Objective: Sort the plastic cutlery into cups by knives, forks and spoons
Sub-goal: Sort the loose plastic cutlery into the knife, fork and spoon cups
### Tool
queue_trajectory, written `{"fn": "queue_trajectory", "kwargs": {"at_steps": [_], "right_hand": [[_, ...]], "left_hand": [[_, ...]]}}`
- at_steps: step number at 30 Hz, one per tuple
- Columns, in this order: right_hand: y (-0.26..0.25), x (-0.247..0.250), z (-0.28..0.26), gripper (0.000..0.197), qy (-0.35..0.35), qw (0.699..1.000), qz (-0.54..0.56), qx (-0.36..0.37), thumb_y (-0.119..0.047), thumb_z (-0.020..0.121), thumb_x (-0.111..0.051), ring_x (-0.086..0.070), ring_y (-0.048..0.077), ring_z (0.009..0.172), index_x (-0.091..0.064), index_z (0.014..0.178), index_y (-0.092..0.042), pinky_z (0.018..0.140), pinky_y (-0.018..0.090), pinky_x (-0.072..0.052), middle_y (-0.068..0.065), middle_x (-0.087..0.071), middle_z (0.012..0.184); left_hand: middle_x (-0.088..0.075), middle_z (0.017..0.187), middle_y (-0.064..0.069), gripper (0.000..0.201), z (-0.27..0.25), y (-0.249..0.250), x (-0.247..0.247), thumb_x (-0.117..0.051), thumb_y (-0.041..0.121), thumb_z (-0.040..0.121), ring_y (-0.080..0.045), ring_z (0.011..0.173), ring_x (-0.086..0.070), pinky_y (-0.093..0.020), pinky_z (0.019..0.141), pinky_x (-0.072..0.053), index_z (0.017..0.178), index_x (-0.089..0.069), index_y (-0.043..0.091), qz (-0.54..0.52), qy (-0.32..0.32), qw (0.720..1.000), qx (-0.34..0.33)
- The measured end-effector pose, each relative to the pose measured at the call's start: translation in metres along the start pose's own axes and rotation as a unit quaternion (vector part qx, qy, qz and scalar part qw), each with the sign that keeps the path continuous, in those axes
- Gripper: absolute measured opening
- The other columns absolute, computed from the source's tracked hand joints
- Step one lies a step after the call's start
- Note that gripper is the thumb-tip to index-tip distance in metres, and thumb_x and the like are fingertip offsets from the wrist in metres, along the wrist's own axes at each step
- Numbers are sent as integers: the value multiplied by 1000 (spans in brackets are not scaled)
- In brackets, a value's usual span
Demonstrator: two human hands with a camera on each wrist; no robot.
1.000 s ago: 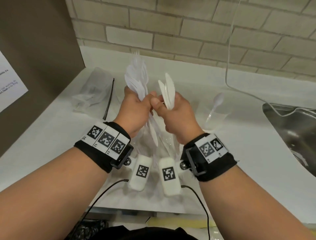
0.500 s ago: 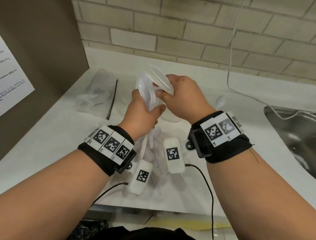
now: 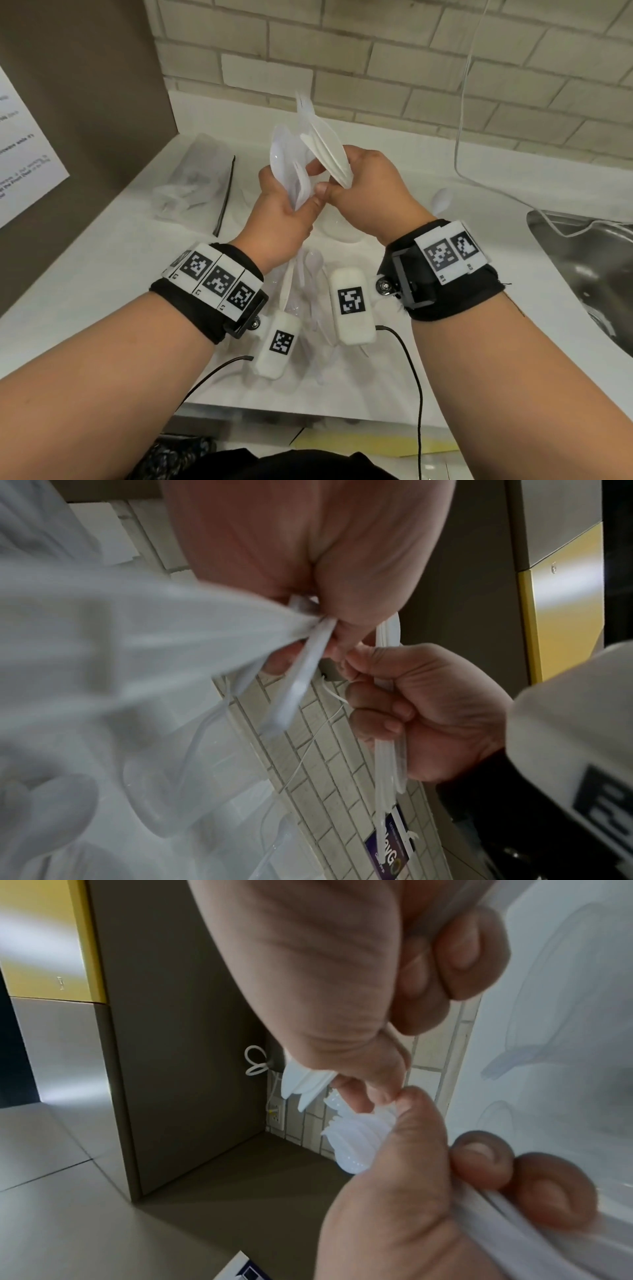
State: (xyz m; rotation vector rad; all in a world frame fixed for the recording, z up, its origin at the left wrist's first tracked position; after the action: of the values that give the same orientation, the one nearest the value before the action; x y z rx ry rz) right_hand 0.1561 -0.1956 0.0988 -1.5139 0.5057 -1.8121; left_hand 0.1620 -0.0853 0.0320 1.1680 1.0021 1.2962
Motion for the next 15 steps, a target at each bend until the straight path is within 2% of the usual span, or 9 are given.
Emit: {"fn": "queue_trajectory", "kwargs": {"at_steps": [2,4,9,13,15], "right_hand": [[1,0,-1,22,4,1000,4,0,-11,86,-62,-53,2,58,-66,98,-28,52,8,-40,-13,-59,70],[0,-1,0,21,7,1000,-18,6,-13,86,-61,-56,4,61,-67,100,-29,55,14,-43,-9,-63,76],[-2,-1,2,14,3,999,-31,17,-14,82,-67,-58,-3,65,-63,83,-28,58,9,-42,-14,-63,71],[-1,-5,2,13,-16,999,-43,17,-13,82,-67,-56,2,63,-60,78,-23,61,17,-44,-10,-61,68],[0,-5,2,14,-15,999,-47,14,-12,84,-64,-55,5,65,-56,77,-22,63,21,-45,-9,-58,70]], "left_hand": [[-53,87,-3,50,0,-2,-2,-60,26,92,-8,56,-49,-29,55,-46,128,-27,15,-25,-16,1000,9],[-53,89,-4,49,1,-4,-4,-59,21,93,-9,58,-49,-29,56,-46,129,-25,14,-36,-30,999,11],[-56,100,6,48,0,-7,-8,-57,7,93,4,58,-53,-22,56,-45,128,-24,14,-30,-50,998,-2],[-58,110,0,59,0,-8,-10,-61,20,83,-1,72,-56,-21,61,-45,128,-24,16,-32,-50,998,-2],[-59,113,-5,55,1,-7,-10,-61,19,86,-3,74,-55,-21,64,-44,127,-24,15,-20,-49,999,-10]]}}
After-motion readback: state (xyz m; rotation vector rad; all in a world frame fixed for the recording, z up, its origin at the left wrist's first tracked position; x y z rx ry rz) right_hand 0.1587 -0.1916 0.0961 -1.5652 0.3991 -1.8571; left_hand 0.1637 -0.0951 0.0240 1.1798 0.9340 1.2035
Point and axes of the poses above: each hand's wrist, its own z-axis towards the middle knuckle, its own x-axis out of the back of the hand, y = z × x, the point moved 9 cm from there along z, towards the middle knuckle
